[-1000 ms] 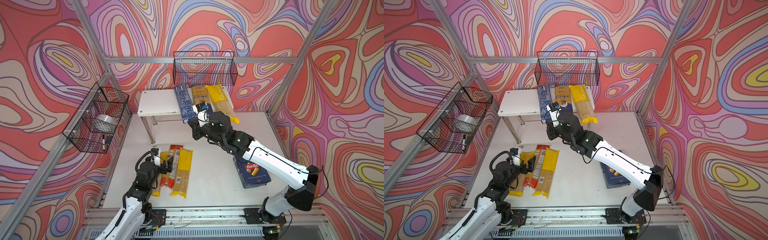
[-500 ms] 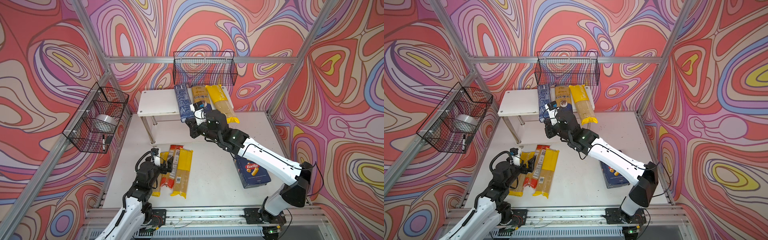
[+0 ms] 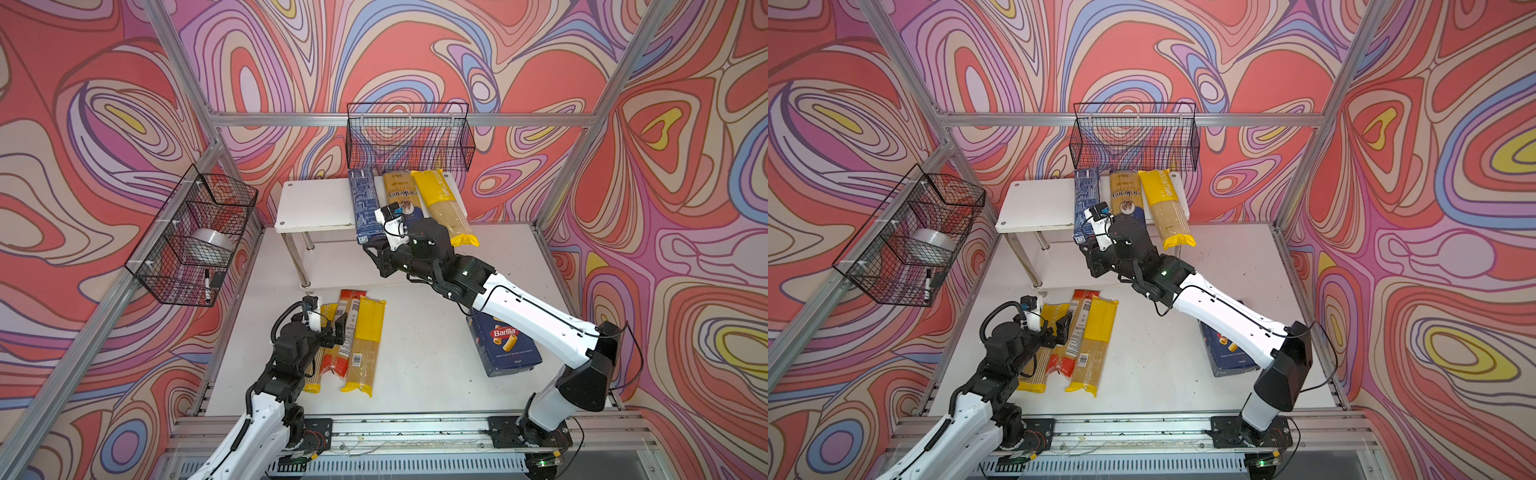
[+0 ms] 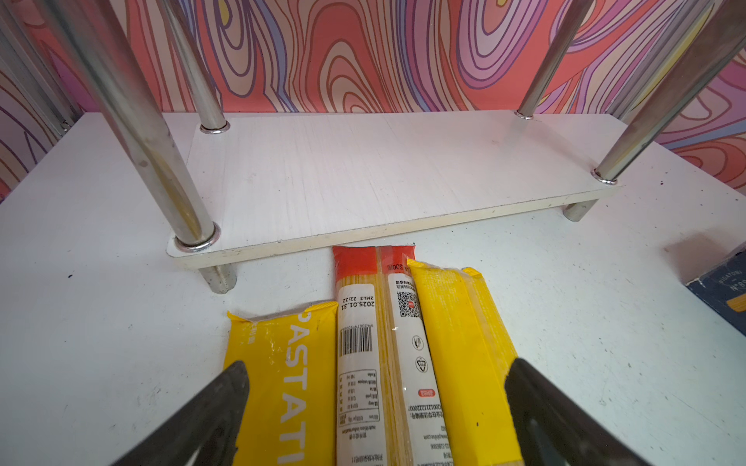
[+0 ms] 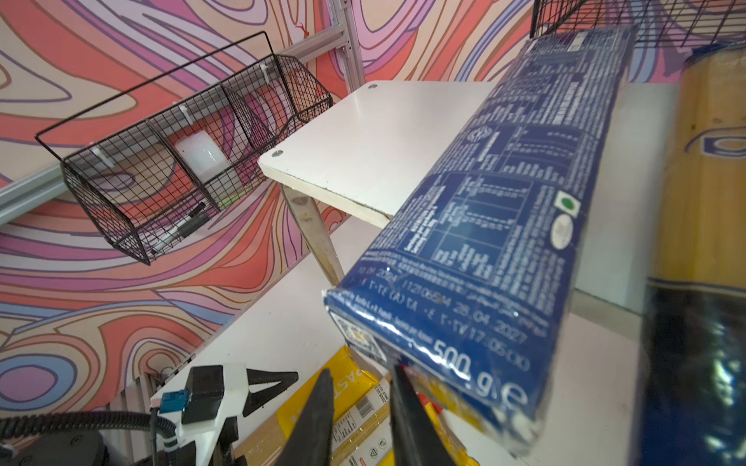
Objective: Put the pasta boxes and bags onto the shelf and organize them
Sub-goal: 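Move the right gripper over the yellow spaghetti bags on the table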
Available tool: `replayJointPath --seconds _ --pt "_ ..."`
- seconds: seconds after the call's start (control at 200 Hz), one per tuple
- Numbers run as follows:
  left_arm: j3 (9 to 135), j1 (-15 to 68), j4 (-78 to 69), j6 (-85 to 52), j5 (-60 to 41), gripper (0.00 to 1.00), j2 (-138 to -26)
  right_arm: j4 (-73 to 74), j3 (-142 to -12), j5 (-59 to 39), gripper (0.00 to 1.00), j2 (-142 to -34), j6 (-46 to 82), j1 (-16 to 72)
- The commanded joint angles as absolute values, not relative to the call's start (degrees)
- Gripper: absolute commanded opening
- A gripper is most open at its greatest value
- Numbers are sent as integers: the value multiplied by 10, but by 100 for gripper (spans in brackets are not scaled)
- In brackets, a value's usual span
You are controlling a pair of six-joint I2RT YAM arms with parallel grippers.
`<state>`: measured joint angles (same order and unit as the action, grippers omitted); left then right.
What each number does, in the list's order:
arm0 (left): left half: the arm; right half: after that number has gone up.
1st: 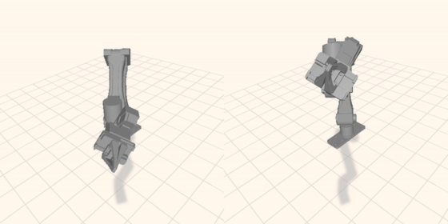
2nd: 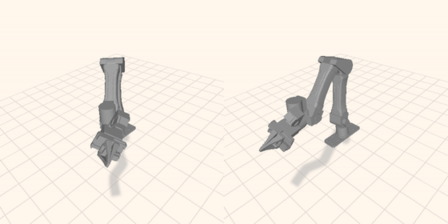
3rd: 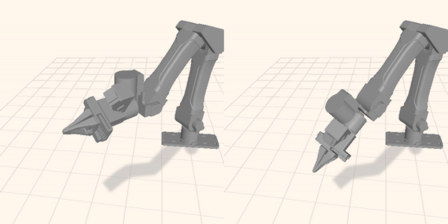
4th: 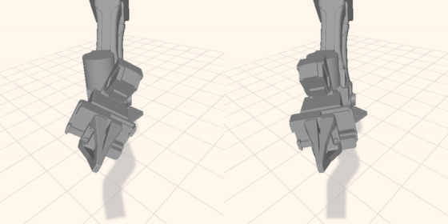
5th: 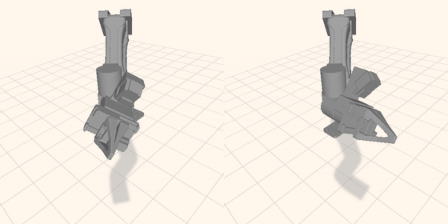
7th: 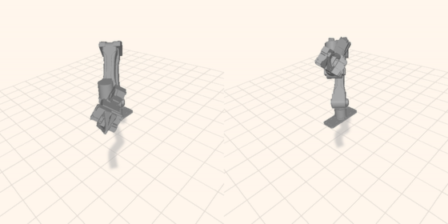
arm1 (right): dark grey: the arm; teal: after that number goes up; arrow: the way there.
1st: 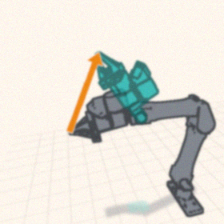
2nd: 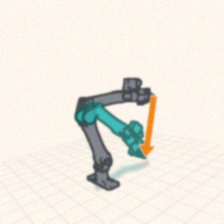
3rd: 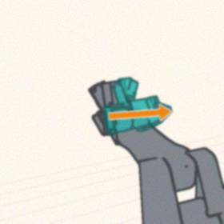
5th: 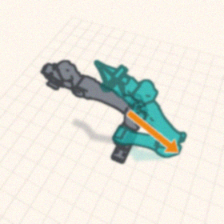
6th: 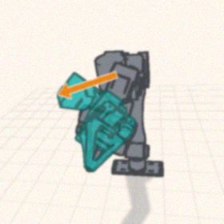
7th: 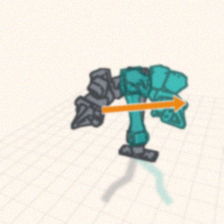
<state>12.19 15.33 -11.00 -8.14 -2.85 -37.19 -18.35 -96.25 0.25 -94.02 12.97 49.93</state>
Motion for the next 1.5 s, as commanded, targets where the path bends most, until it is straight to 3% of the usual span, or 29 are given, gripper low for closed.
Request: replayJointPath --seconds 0.0,0.23,0.611,0.746,0.856,1.112,1.262,1.492 --pt "149 154 -125 -74 -37 100 -391 -219 -963 28 34 -916 124 488" --pt "142 154 -125 -78 -27 100 -376 -184 -890 -7 45 -810 137 492" --pt "162 154 -90 -90 -9 100 -392 -302 -821 24 55 -731 189 543" --pt "180 154 -49 -76 11 100 -395 -347 -833 25 57 -745 202 543" --pt "195 151 -6 -97 105 100 -397 -370 -846 3 60 -764 204 545" --pt "196 127 0 -108 86 100 -394 -409 -866 -5 62 -828 211 571" --pt "183 96 -4 -113 41 100 -370 -300 -753 95 64 -816 260 632" --pt "155 93 -28 -110 9 100 -323 -79 -556 139 67 -825 408 671"
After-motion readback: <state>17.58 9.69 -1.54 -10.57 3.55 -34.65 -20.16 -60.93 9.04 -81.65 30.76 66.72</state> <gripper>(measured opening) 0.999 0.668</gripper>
